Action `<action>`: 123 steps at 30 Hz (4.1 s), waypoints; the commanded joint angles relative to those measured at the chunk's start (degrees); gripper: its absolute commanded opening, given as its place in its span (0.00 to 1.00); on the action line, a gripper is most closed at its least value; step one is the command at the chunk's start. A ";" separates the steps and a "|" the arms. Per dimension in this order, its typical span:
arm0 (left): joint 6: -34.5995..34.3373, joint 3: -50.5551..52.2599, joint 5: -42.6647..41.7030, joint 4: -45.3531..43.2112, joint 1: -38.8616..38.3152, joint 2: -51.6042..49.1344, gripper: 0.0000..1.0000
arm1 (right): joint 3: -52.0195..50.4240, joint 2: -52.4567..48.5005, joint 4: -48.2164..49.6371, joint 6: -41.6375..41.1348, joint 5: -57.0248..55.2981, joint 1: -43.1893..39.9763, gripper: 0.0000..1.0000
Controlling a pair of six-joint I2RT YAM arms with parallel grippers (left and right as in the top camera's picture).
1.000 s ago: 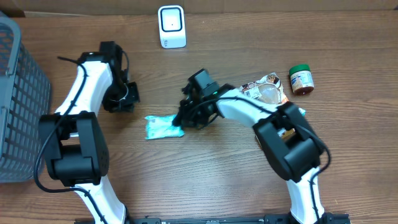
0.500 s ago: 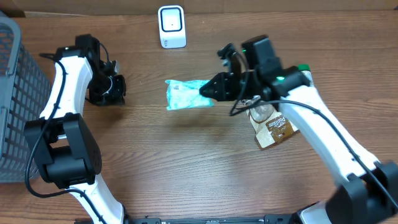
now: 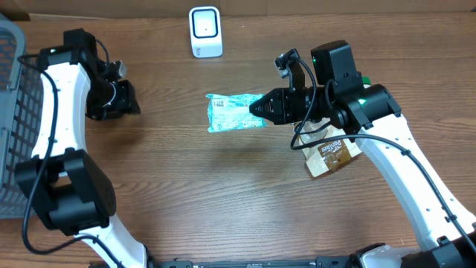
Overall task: Scan the item barcode
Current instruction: 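Carry the wipes pack up to the scanner with the right gripper, then hold the wipes pack in front of the scanner with the right gripper, then carry the wipes pack right and drop it beside the brown bag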
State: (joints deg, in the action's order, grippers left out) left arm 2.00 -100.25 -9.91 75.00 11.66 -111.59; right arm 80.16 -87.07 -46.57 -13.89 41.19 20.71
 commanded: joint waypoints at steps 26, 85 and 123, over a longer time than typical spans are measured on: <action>0.61 -1.49 5.88 -0.90 -0.11 2.51 1.00 | 16.68 -21.66 45.97 28.98 -69.64 13.27 0.04; 0.61 -1.49 5.88 -0.90 -0.11 2.51 1.00 | 25.55 -54.80 86.31 85.74 -52.02 8.79 0.04; 0.61 -1.49 5.88 -0.90 -0.11 2.51 1.00 | 13.46 -15.87 -16.41 -23.82 -49.68 1.99 0.04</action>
State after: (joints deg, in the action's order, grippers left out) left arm 1.93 -100.57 -4.01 74.13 11.66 -110.26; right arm 97.38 -102.19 -63.96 -33.43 -8.75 24.62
